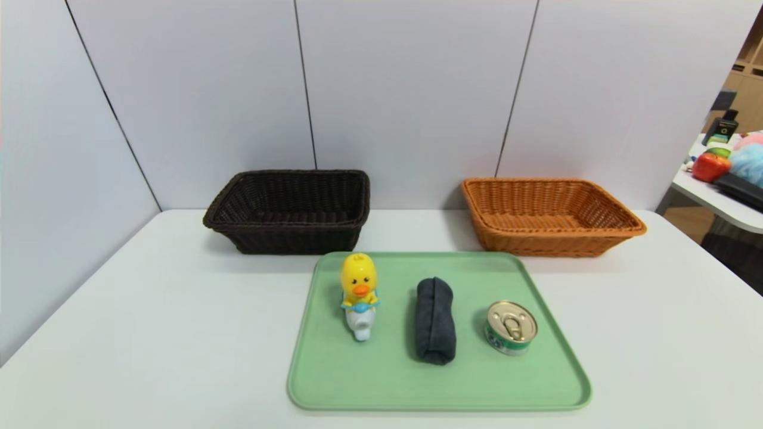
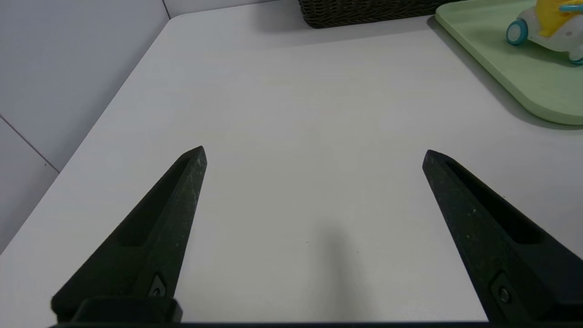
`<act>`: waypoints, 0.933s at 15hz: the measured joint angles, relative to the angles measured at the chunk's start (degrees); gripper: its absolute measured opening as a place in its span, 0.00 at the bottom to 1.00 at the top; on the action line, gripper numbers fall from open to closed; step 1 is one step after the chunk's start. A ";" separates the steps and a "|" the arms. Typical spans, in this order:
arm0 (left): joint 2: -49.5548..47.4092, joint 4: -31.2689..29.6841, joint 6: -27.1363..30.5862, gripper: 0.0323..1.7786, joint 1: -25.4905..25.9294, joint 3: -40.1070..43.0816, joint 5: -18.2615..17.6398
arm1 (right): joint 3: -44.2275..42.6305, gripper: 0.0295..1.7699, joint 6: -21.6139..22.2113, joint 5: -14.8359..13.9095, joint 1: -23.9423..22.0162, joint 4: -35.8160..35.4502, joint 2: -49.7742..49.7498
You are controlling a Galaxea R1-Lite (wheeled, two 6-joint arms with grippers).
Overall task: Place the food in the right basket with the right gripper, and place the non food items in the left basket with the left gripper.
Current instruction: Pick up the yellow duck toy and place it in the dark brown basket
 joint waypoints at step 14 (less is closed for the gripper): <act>0.00 0.01 -0.41 0.95 0.00 0.00 -0.11 | -0.05 0.96 -0.55 0.05 0.00 0.02 0.00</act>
